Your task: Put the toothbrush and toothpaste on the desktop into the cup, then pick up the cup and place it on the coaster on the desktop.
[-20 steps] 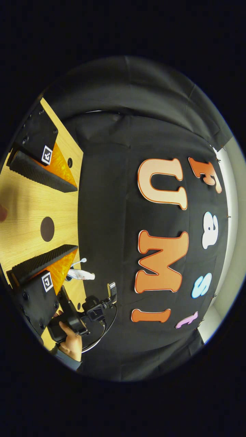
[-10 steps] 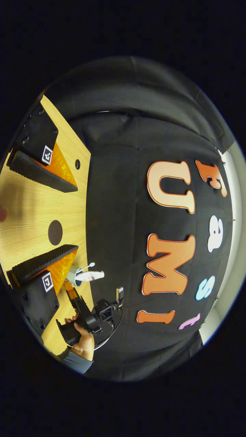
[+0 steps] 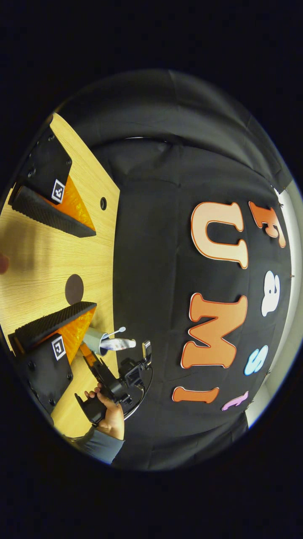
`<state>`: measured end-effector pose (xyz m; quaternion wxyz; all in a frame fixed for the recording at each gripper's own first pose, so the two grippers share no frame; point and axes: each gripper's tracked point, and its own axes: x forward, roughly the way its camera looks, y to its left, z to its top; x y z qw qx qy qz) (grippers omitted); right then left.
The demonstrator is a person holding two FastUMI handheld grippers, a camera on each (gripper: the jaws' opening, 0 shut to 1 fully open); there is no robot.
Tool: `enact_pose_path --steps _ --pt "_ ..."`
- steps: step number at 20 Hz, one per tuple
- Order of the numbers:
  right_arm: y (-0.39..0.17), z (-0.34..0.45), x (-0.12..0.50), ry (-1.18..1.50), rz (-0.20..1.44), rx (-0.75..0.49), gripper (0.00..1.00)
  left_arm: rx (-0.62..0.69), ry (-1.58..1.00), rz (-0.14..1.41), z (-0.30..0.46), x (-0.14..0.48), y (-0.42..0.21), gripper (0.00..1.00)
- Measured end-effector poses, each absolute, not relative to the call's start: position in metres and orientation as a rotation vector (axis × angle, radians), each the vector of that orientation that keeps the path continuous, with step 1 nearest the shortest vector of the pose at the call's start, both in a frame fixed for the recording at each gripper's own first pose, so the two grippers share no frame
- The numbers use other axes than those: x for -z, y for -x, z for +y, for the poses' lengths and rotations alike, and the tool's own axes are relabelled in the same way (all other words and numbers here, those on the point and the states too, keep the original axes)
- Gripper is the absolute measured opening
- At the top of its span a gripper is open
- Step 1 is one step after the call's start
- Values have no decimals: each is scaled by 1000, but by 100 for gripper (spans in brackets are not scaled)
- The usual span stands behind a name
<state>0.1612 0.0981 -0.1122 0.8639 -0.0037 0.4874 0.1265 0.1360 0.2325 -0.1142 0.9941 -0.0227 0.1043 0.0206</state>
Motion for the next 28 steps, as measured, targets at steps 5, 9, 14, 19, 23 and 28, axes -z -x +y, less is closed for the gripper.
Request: enact_pose_path --steps 5,9,14,19,23,28 --pt "-164 96 112 19 1001 -274 23 -58 63 247 241 130 -136 98" --pt "-166 95 112 24 987 -275 22 -62 74 269 243 137 -136 98" --pt "-167 95 113 14 958 -270 21 -77 60 268 250 133 -134 98" --pt "-172 94 113 19 916 -295 20 -82 62 276 252 136 -132 98" --pt "-176 92 114 39 915 -336 20 -76 77 279 248 137 -132 98" --pt "-178 92 116 57 887 -370 20 -82 69 282 247 139 -126 98"
